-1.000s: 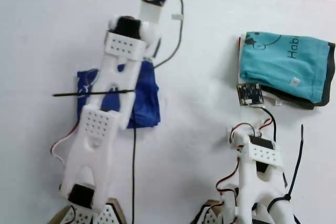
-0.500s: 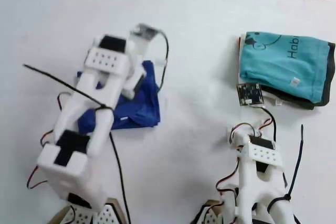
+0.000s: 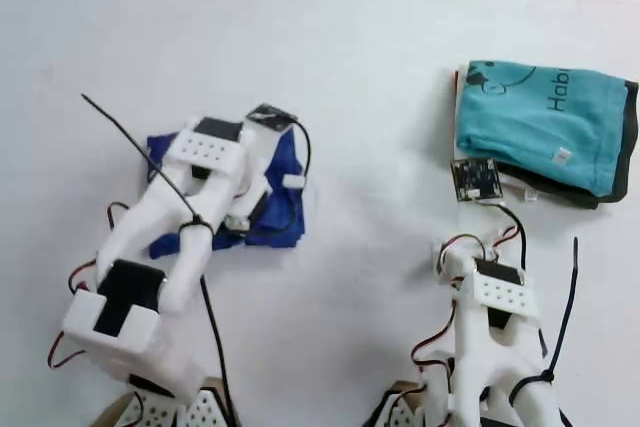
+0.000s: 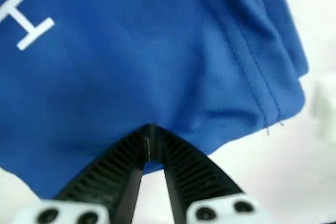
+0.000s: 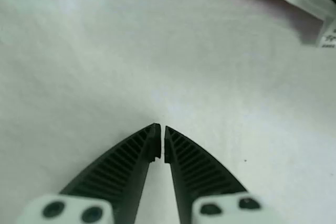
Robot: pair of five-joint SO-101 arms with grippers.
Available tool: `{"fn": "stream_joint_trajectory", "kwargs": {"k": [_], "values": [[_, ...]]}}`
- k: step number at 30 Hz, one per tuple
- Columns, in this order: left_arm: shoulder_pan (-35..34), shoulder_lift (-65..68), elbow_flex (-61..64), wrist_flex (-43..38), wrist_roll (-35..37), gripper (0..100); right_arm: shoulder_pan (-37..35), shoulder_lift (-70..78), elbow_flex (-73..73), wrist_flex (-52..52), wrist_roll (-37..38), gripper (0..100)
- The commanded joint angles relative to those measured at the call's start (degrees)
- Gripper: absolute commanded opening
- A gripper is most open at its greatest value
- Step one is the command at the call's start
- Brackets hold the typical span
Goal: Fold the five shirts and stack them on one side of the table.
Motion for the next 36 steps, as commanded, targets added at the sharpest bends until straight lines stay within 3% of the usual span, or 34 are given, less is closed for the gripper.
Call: {"fn": "stream_joint_trajectory", "kwargs": {"k": [1,14,20,28,33,36], "values": [[0.18,-3.52,-2.59,3.08,-0.09,3,-0.31,-1.80,-0.53,-1.10,0.35,2.0],[1.41,-3.52,-10.86,13.27,-0.09,3,-0.31,-1.80,-0.53,-1.10,0.35,2.0],[6.51,-3.16,-6.02,8.09,-0.18,3,-0.31,-1.80,-0.53,-1.10,0.35,2.0],[6.68,-2.99,1.71,-4.13,-0.62,3,-0.31,-1.80,-0.53,-1.10,0.35,2.0],[6.59,-3.52,-1.10,-4.40,-0.53,3,-0.31,-1.80,-0.53,-1.10,0.35,2.0],[5.71,-3.52,-7.08,0.09,-0.53,3,-0.31,-1.80,-0.53,-1.10,0.35,2.0]]}}
